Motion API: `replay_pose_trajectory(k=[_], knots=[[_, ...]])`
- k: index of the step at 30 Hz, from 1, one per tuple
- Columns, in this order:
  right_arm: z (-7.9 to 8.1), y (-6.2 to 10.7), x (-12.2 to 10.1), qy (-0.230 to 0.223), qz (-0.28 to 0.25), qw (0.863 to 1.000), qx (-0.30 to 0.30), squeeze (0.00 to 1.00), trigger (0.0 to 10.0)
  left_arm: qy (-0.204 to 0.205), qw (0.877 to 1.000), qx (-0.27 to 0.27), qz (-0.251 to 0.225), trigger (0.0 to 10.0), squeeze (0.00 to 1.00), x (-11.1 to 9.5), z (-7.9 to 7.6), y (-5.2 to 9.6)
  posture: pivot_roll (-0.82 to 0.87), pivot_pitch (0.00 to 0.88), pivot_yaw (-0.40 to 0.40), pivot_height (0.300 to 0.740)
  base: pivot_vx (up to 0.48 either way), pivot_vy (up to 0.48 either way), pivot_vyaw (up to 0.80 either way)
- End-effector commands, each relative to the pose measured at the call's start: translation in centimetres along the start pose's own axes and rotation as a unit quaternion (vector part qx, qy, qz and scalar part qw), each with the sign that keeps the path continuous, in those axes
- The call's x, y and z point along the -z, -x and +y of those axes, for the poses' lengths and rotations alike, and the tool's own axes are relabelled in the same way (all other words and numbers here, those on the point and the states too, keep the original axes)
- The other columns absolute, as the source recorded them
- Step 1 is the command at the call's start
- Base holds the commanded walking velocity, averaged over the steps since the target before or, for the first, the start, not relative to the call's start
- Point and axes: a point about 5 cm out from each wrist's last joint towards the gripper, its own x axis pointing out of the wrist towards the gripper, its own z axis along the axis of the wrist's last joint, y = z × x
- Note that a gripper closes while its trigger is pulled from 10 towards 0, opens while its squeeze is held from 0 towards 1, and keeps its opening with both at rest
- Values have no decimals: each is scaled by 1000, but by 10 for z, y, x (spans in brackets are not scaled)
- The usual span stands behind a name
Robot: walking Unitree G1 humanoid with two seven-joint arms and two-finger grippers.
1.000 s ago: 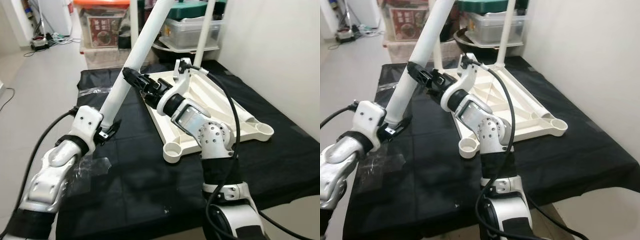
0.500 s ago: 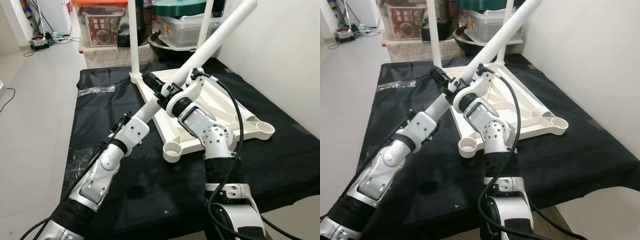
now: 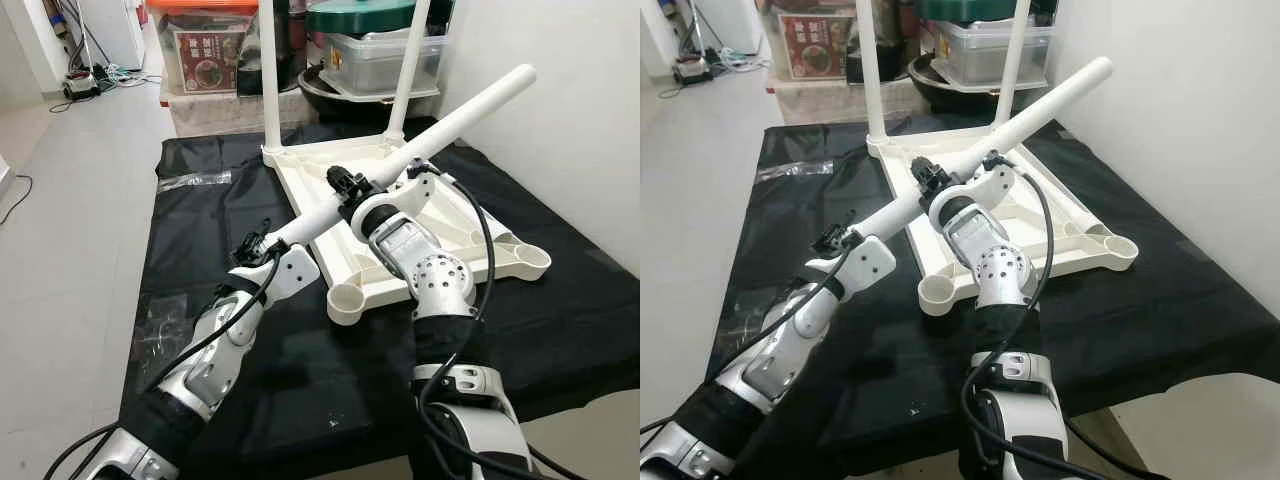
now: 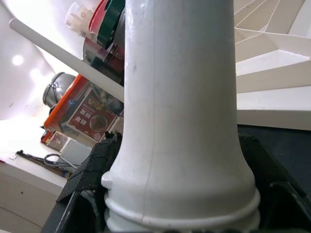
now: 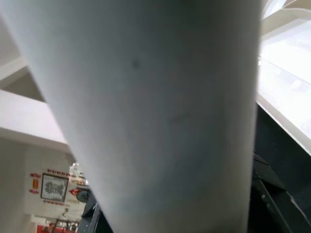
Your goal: Building children table
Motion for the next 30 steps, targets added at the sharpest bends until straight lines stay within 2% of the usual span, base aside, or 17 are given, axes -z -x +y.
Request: replay_pose_trajectory(k=[1, 9, 10, 12, 16, 17, 19, 20, 22, 23, 24, 25, 26, 27, 28, 29, 30], knots=[[28, -4, 56, -68, 67, 995, -33, 0, 0, -17, 1000, 13, -15, 10000, 0, -6, -7, -1, 13, 0, -28, 740, 0, 0, 0], [33, -4, 51, -82, 53, 995, -35, 0, 0, -9, 1000, 14, -15, 10000, 0, -6, -9, 0, 15, 0, -34, 740, 0, 0, 0], [35, -4, 49, -85, 51, 994, -37, 0, 0, 0, 1000, 9, -14, 10000, 1000, -5, -8, 0, 16, 0, -35, 740, 0, 0, 0], [39, -4, 44, -83, 45, 994, -48, 0, 0, 28, 1000, 1, -6, 10000, 1000, -1, -3, 2, 16, 0, -34, 740, 0, 0, 0], [40, -4, 42, -81, 42, 994, -52, 0, 0, 38, 999, -2, -4, 10000, 1000, 0, 0, 3, 16, 0, -34, 740, 0, 0, 0], [40, -5, 31, -51, 22, 996, -67, 0, 0, 51, 999, -10, -7, 10000, 1000, 2, 10, 8, 22, 0, -34, 740, 0, 0, 0], [39, -6, 21, -30, 7, 996, -78, 0, 0, 60, 998, -19, -13, 10000, 1000, 3, 20, 13, 23, 0, -34, 740, 0, 0, 0], [37, -7, 9, -6, -10, 996, -88, 0, 0, 84, 996, -23, -19, 10000, 1000, 2, 28, 19, 28, 0, -37, 740, 0, 0, 0], [37, -7, 9, -6, -10, 996, -88, 0, 0, 84, 996, -23, -19, 10000, 1000, 2, 28, 19, 28, 0, -37, 740, 0, 0, 0], [35, -7, -2, 22, -23, 995, -100, 0, 0, 90, 995, -41, -23, 10000, 1000, 1, 39, 26, 30, 0, -39, 740, 0, 0, 0], [35, -7, -2, 22, -23, 995, -100, 0, 0, 90, 995, -41, -23, 10000, 1000, 1, 39, 26, 30, 0, -39, 740, 0, 0, 0], [33, -7, -12, 63, -35, 991, -112, 0, 0, 82, 994, -68, -23, 10000, 1000, 3, 52, 32, 39, 0, -47, 740, 0, 0, 0], [33, -7, -12, 63, -35, 991, -112, 0, 0, 82, 994, -68, -23, 10000, 1000, 3, 52, 32, 39, 0, -47, 740, 0, 0, 0], [31, -6, -21, 104, -43, 986, -123, 0, 0, 78, 991, -103, -21, 10000, 1000, 6, 69, 38, 42, 0, -48, 740, 0, 0, 0], [31, -6, -21, 104, -43, 986, -123, 0, 0, 78, 991, -103, -21, 10000, 1000, 6, 69, 38, 42, 0, -48, 740, 0, 0, 0], [29, -6, -29, 132, -49, 981, -131, 0, 0, 76, 989, -127, -18, 10000, 878, 8, 80, 44, 49, 0, -53, 740, 0, 0, 0], [29, -6, -29, 132, -49, 981, -131, 0, 0, 76, 989, -127, -18, 10000, 878, 8, 80, 44, 49, 0, -53, 740, 0, 0, 0]])
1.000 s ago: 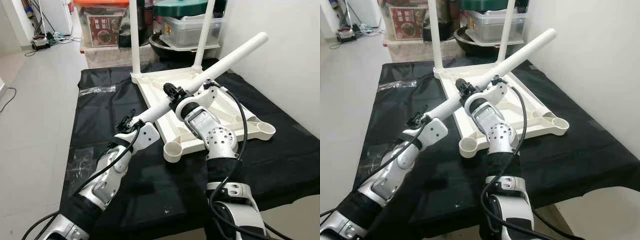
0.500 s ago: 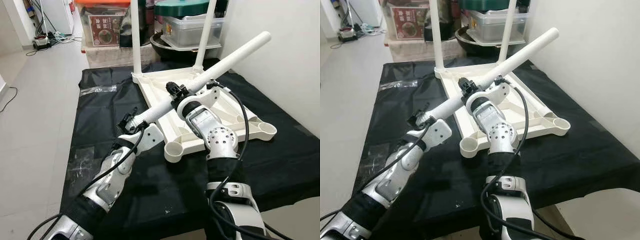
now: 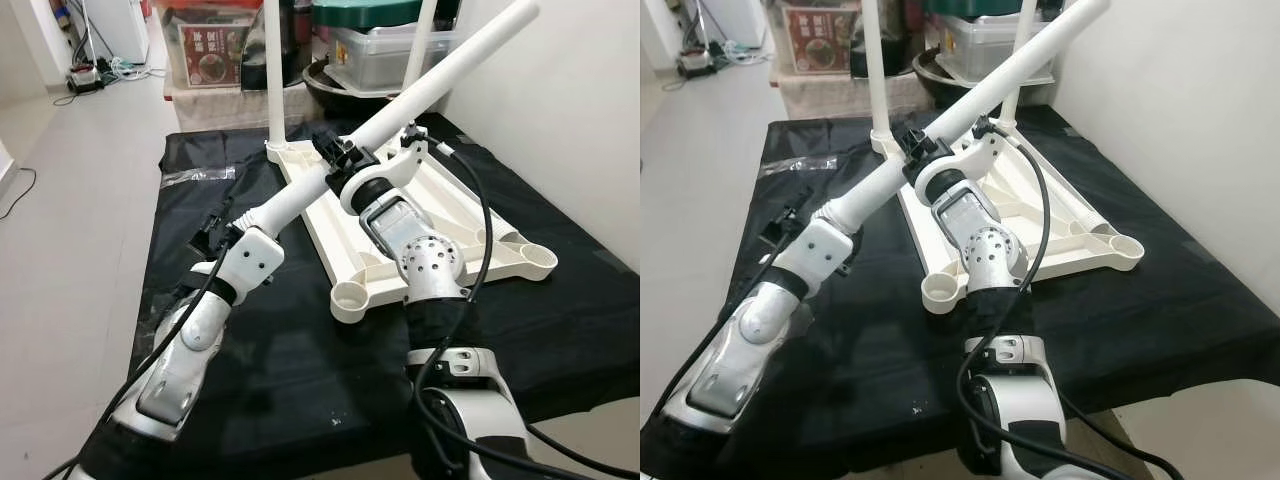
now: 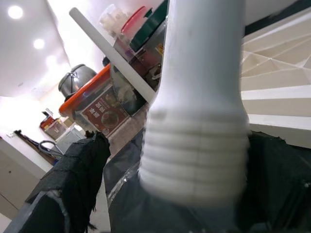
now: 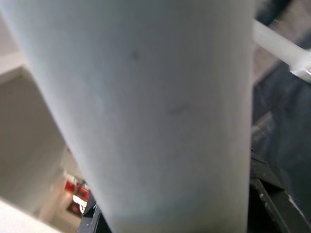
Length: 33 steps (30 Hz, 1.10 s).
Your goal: Building children table
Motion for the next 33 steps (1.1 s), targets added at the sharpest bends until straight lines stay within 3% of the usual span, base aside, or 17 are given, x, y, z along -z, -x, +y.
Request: replay_pose_trajectory(k=[1, 2, 3, 6, 7, 8, 9, 10, 12, 13, 16, 19, 25, 28, 33], knots=[[-13, 4, -6, 33, -5, 999, 27, 0, 0, -15, 998, -55, 4, 10000, 878, 2, 27, 1, 49, 0, -53, 740, 0, 0, 0], [-13, 4, -6, 33, -5, 999, 27, 0, 0, -15, 998, -55, 4, 10000, 878, 2, 27, 1, 49, 0, -53, 740, 0, 0, 0], [-16, 4, -14, 65, -11, 998, 20, 0, 0, -9, 998, -58, 11, 10000, 412, 4, 33, 7, 49, 0, -53, 740, 0, 0, 0], [-17, 5, -19, 83, -15, 996, 17, 0, 0, -3, 998, -56, 17, 10000, 412, 6, 35, 10, 49, 0, -53, 740, 0, 0, 0], [-19, 3, -33, 121, -32, 992, 18, 0, 0, 35, 998, -28, 50, 10000, 0, 16, 25, 20, 56, 0, -53, 740, 0, 0, 0], [-21, 2, -48, 145, -48, 988, 21, 0, 0, 68, 995, -3, 77, 10000, 0, 24, 16, 30, 57, 0, -57, 740, 0, 0, 0], [-21, 2, -48, 145, -48, 988, 21, 0, 0, 68, 995, -3, 77, 10000, 0, 24, 16, 30, 57, 0, -57, 740, 0, 0, 0], [-22, 1, -65, 134, -69, 988, 29, 0, 0, 101, 988, 16, 113, 10000, 0, 34, 6, 40, 59, 0, -59, 740, 0, 0, 0], [-26, -1, -83, 48, -91, 993, 51, 0, 0, 133, 977, 35, 163, 10000, 0, 45, -3, 50, 60, 0, -63, 740, 0, 0, 0], [-27, -2, -85, 16, -94, 994, 56, 0, 0, 142, 974, 39, 174, 10000, 0, 47, -5, 52, 60, 0, -63, 740, 0, 0, 0], [-30, -3, -85, -26, -95, 993, 67, 0, 0, 159, 970, 40, 180, 10000, 0, 48, -6, 54, 61, 0, -62, 740, 0, 0, 0], [-31, -4, -82, -42, -94, 992, 72, 0, 0, 160, 969, 37, 183, 10000, 0, 49, -7, 56, 61, 0, -58, 740, 0, 0, 0], [-25, -4, -79, -21, -88, 995, 44, 0, 0, 176, 964, 26, 196, 10000, 0, 52, -6, 58, 59, 0, -56, 740, 0, 0, 0], [-23, -6, -82, 11, -83, 996, 22, 0, 0, 229, 950, 15, 210, 10000, 0, 56, -1, 62, 58, 0, -55, 740, 0, 0, 0], [-19, -7, -84, 49, -78, 996, 1, 0, 0, 260, 945, 28, 195, 10000, 0, 54, 0, 66, 50, 0, -51, 740, 0, 0, 0]])
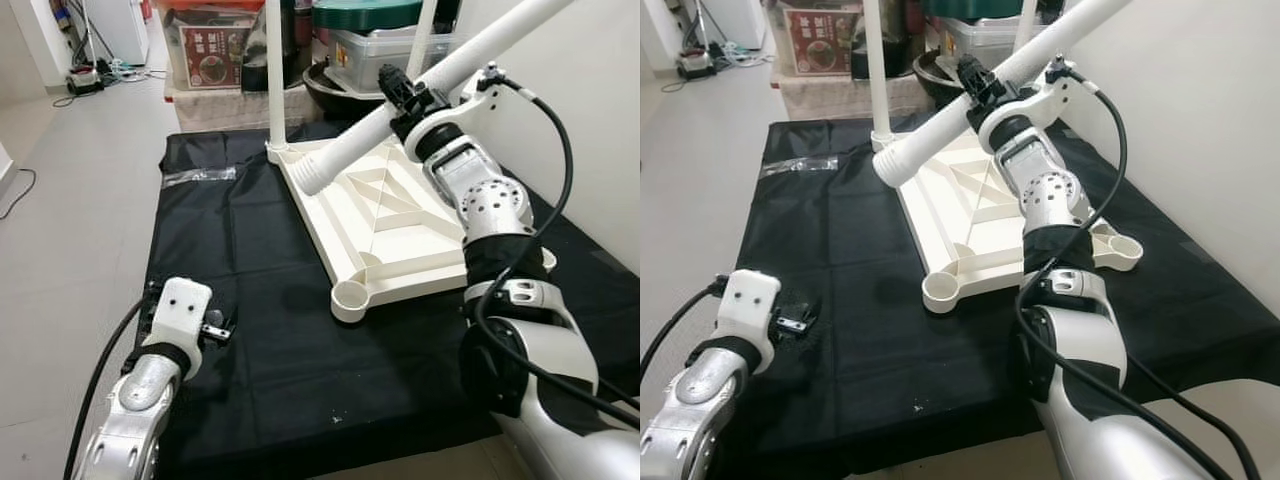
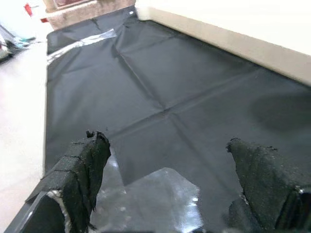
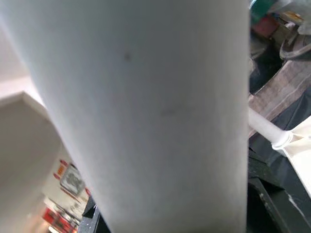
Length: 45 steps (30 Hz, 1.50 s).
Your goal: Building children table
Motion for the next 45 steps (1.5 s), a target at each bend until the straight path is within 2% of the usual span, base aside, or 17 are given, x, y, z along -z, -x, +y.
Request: replay_pose_trajectory(k=[1, 12, 15, 18, 20, 23, 25, 27, 29, 30, 32, 39, 45], knots=[[9, -2, -5, 31, -5, 999, -26, 0, 0, 21, 1000, 18, -5, 10000, 0, 0, -2, 4, 50, 0, -51, 740, 0, 0, 0], [11, 1, 4, 64, 22, 996, -52, 0, 0, 42, 998, 32, -14, 10000, 0, -1, -2, 8, 53, 0, -57, 740, 0, 0, 0], [22, 3, 9, 113, 35, 987, -113, 0, 0, 56, 998, 38, -19, 10000, 0, -2, -1, 10, 54, 0, -62, 740, 0, 0, 0], [22, 3, 9, 113, 35, 987, -113, 0, 0, 56, 998, 38, -19, 10000, 0, -2, -1, 10, 54, 0, -62, 740, 0, 0, 0], [30, 6, 14, 148, 47, 975, -160, 0, 0, 65, 996, 61, -25, 10000, 0, -3, -4, 11, 48, 0, -58, 740, 0, 0, 0], [33, 10, 17, 161, 57, 967, -189, 0, 0, 73, 993, 83, -31, 10000, 0, -5, -8, 13, 50, 0, -60, 740, 0, 0, 0], [33, 10, 17, 162, 58, 967, -190, 0, 0, 74, 993, 84, -31, 10000, 0, -5, -8, 13, 50, 0, -61, 740, 0, 0, 0], [37, 13, 19, 163, 64, 960, -219, 0, 0, 93, 989, 107, -40, 10000, 0, -9, -9, 16, 54, 0, -65, 740, 0, 0, 0], [44, 19, 24, 154, 78, 946, -275, 0, 0, 115, 981, 145, -52, 10000, 0, -14, -10, 20, 56, 0, -67, 740, 0, 0, 0], [44, 19, 24, 154, 78, 946, -275, 0, 0, 115, 981, 145, -52, 10000, 0, -14, -10, 20, 56, 0, -67, 740, 0, 0, 0], [49, 22, 27, 146, 88, 934, -314, 0, 0, 122, 973, 185, -63, 10000, 0, -19, -13, 24, 58, 0, -69, 740, 0, 0, 0], [56, 35, 36, 128, 124, 908, -380, 0, 0, 98, 962, 245, -69, 10000, 0, -26, -13, 26, 58, 0, -67, 740, 0, 0, 0], [56, 40, 39, 122, 138, 899, -397, 0, 0, 85, 961, 252, -72, 10000, 0, -28, -11, 25, 58, 0, -68, 740, 0, 0, 0]])
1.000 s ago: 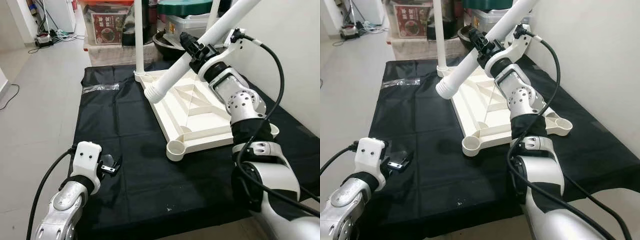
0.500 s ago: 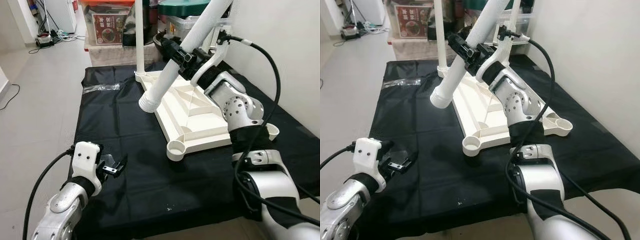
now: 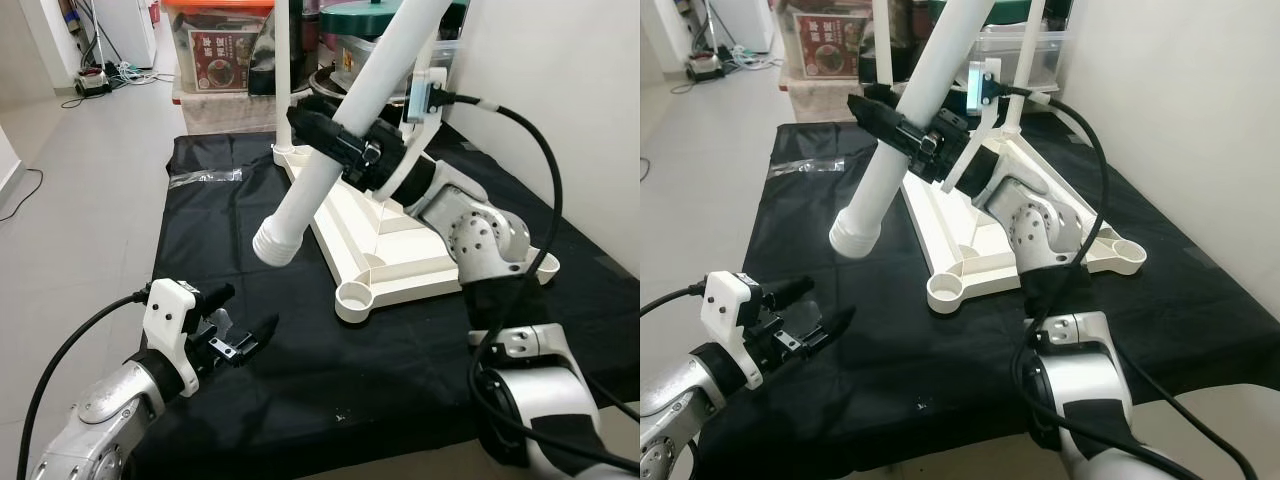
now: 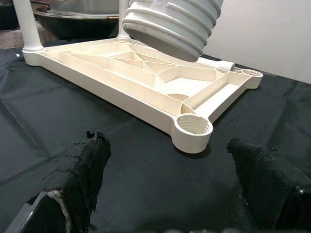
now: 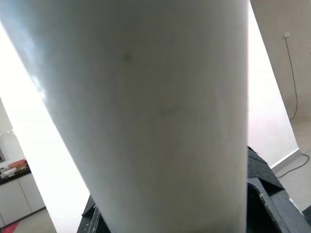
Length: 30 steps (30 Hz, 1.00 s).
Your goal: Building children table
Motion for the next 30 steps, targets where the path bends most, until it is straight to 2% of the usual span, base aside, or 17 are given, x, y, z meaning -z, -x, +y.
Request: replay_pose_trajectory(k=[1, 8, 9, 11, 12, 14, 16, 18, 21, 24, 30], knots=[[4, -1, -3, 5, 1, 1000, -15, 0, 0, -3, 1000, 9, 6, 10000, 0, -1, 0, -1, 58, 0, -68, 740, 0, 0, 0], [9, 1, 1, -4, 15, 999, -46, 0, 0, -6, 999, 37, 1, 10000, 0, -5, -1, -4, 45, 0, -67, 740, 0, 0, 0], [12, 1, 3, -8, 22, 998, -60, 0, 0, -7, 998, 58, -2, 10000, 0, -8, -3, -6, 45, 0, -67, 740, 0, 0, 0], [12, 1, 3, -8, 22, 998, -60, 0, 0, -7, 998, 58, -2, 10000, 0, -8, -3, -6, 45, 0, -67, 740, 0, 0, 0], [17, 0, 5, -13, 28, 997, -74, 0, 0, -10, 997, 80, -5, 10000, 0, -12, -5, -9, 40, 0, -66, 740, 0, 0, 0], [17, 0, 5, -13, 28, 997, -74, 0, 0, -10, 997, 80, -5, 10000, 0, -12, -5, -9, 40, 0, -66, 740, 0, 0, 0], [30, -4, 17, -32, 42, 993, -102, 0, 0, -33, 992, 119, -6, 10000, 0, -20, -3, -19, 39, 0, -66, 740, 0, 0, 0], [36, -6, 21, -42, 46, 992, -113, 0, 0, -43, 991, 127, -4, 10000, 0, -22, -1, -23, 31, 0, -56, 740, 0, 0, 0], [36, -6, 21, -42, 46, 992, -113, 0, 0, -43, 991, 127, -4, 10000, 0, -22, -1, -23, 31, 0, -56, 740, 0, 0, 0], [48, -7, 29, -62, 55, 987, -139, 0, 0, -53, 990, 134, 3, 10000, 0, -23, 3, -27, 19, 0, -47, 740, 0, 0, 0], [54, -4, 31, -71, 60, 984, -154, 0, 0, -49, 989, 140, 7, 10000, 0, -20, 2, -29, 19, 0, -46, 740, 0, 0, 0]])
